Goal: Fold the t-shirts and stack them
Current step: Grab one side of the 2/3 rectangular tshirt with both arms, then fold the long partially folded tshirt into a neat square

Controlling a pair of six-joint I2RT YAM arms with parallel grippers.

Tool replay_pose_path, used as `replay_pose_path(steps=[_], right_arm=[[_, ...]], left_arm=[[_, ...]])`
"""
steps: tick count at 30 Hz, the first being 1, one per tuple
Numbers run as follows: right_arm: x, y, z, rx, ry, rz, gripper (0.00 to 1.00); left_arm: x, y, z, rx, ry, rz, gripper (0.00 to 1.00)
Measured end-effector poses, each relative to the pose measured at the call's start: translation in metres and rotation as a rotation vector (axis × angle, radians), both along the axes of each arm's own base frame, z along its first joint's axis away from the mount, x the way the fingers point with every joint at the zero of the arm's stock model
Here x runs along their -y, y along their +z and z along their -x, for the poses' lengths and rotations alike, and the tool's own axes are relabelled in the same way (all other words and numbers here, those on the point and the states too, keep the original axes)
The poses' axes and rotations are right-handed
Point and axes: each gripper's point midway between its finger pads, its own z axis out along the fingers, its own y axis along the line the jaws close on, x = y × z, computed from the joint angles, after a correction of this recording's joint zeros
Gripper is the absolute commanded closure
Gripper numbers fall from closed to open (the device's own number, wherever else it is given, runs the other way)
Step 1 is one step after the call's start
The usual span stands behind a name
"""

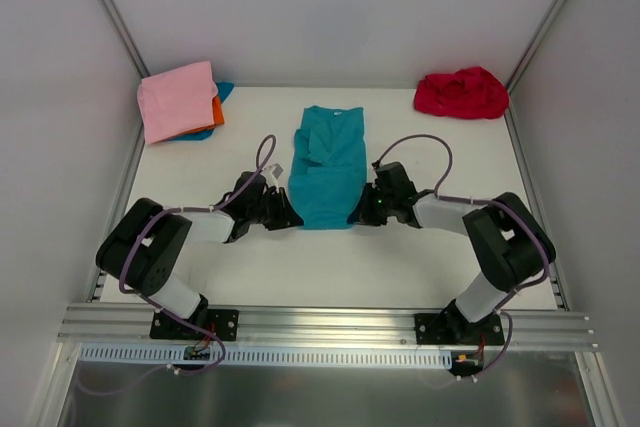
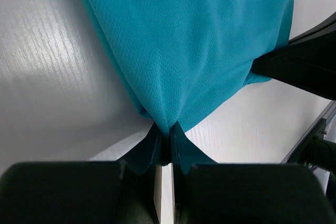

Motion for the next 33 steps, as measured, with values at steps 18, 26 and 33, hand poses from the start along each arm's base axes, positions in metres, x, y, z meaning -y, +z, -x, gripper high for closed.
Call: replay_pose_path(steps=[18,26,33], right_arm=[[0.018,0.017,0.084,0.001,0.045,-0.021,0.99],[0.013,0.008,0.129,-0.035,0.082,0.014,1.0],[0.013,0.027,0.151,0.012,0.09,0.013,0.99]], left_arm=[[-0.002,0.029,0.064,0.003,-0.088,0.081,1.0],[-0.002,0.015,0.119,-0.055,-0.127,0.061,1.0],[-0.002,0.017,0.143,-0.063,-0.126,0.075,1.0]])
